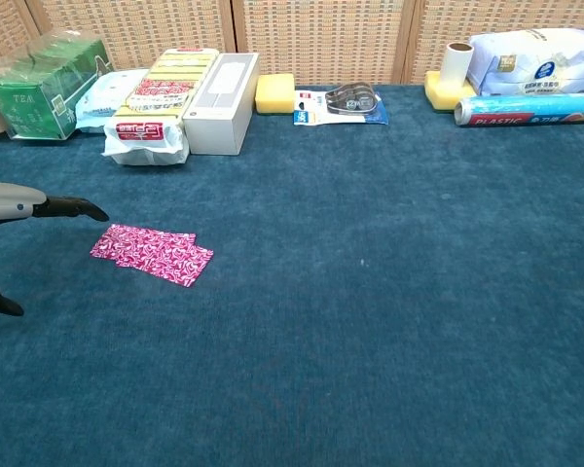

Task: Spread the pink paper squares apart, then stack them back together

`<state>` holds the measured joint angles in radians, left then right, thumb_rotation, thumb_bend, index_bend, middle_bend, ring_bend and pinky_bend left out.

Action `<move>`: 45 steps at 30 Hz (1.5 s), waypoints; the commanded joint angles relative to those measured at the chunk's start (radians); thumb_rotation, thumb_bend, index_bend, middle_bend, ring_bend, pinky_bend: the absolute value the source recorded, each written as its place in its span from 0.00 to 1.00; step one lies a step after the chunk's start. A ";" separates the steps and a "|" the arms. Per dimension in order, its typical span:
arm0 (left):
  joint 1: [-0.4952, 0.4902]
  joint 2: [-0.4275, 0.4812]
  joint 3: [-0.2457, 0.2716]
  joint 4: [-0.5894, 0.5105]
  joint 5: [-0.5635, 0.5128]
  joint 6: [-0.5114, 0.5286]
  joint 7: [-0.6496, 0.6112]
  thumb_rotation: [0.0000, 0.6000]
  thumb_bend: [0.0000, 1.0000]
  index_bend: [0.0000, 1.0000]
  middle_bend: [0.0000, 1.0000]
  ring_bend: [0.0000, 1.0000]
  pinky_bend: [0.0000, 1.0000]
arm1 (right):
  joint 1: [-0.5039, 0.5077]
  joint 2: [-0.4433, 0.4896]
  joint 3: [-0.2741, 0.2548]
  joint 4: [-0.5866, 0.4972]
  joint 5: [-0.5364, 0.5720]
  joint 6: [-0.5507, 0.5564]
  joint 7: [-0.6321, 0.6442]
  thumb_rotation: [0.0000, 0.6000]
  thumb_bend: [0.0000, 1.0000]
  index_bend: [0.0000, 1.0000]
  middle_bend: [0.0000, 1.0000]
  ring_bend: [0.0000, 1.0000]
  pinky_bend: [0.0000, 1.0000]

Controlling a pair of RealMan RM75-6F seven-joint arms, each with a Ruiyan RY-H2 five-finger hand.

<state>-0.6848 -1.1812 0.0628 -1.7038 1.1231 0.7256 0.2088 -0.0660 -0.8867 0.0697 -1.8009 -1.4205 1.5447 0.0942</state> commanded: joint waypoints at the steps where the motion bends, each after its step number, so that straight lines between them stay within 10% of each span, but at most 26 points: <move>1: 0.005 -0.008 0.000 -0.017 0.038 -0.004 -0.021 1.00 0.08 0.00 0.00 0.00 0.00 | 0.000 0.000 0.000 0.000 0.002 -0.001 0.000 0.89 0.00 0.08 0.00 0.00 0.00; 27: -0.065 -0.081 0.015 0.093 -0.197 -0.043 0.119 1.00 0.08 0.00 0.00 0.00 0.00 | -0.001 0.003 0.002 -0.001 0.008 0.001 -0.002 0.88 0.00 0.08 0.00 0.00 0.00; 45: -0.013 0.026 -0.010 0.082 -0.097 -0.010 -0.026 1.00 0.08 0.00 0.00 0.00 0.00 | -0.005 0.000 0.000 -0.010 0.002 0.011 -0.019 0.88 0.00 0.08 0.00 0.00 0.00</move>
<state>-0.7114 -1.1802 0.0584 -1.5837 0.9788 0.6993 0.2087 -0.0708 -0.8867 0.0694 -1.8108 -1.4191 1.5561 0.0753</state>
